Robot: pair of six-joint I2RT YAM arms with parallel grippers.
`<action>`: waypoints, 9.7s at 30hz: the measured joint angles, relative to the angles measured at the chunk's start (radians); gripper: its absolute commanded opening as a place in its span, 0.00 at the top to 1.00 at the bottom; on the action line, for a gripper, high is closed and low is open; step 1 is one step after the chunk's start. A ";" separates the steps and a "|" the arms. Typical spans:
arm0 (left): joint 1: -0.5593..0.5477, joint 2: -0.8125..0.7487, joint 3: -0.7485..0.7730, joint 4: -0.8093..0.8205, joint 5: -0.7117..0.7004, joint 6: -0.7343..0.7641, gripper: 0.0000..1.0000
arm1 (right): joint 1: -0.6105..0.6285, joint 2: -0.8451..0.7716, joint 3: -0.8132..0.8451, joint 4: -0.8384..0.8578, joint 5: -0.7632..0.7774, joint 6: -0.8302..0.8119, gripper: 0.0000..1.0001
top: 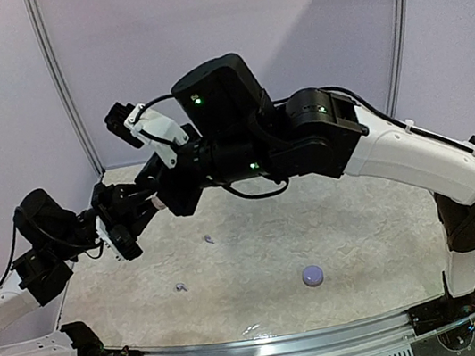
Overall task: Insert the wireless bluetooth earbuds into the charging case
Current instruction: Close the charging case with the earbuds, then pass from the left arm to the right, then place the charging case with the earbuds at the center of the board, then pick up the charging case from the corner of the board, then pass from the right arm to the left, then pass from the left arm to the right
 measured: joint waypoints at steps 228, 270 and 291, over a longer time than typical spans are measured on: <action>0.087 0.255 0.338 -0.180 0.299 -1.454 0.20 | -0.032 -0.318 -0.710 0.481 0.454 -0.511 0.59; 0.114 0.255 0.315 -0.219 0.248 -1.431 1.00 | 0.011 -0.230 -0.602 0.469 0.453 -0.666 0.01; 0.146 0.236 0.188 0.392 0.235 -1.732 1.00 | -0.216 -0.395 -0.685 0.660 -0.444 0.373 0.24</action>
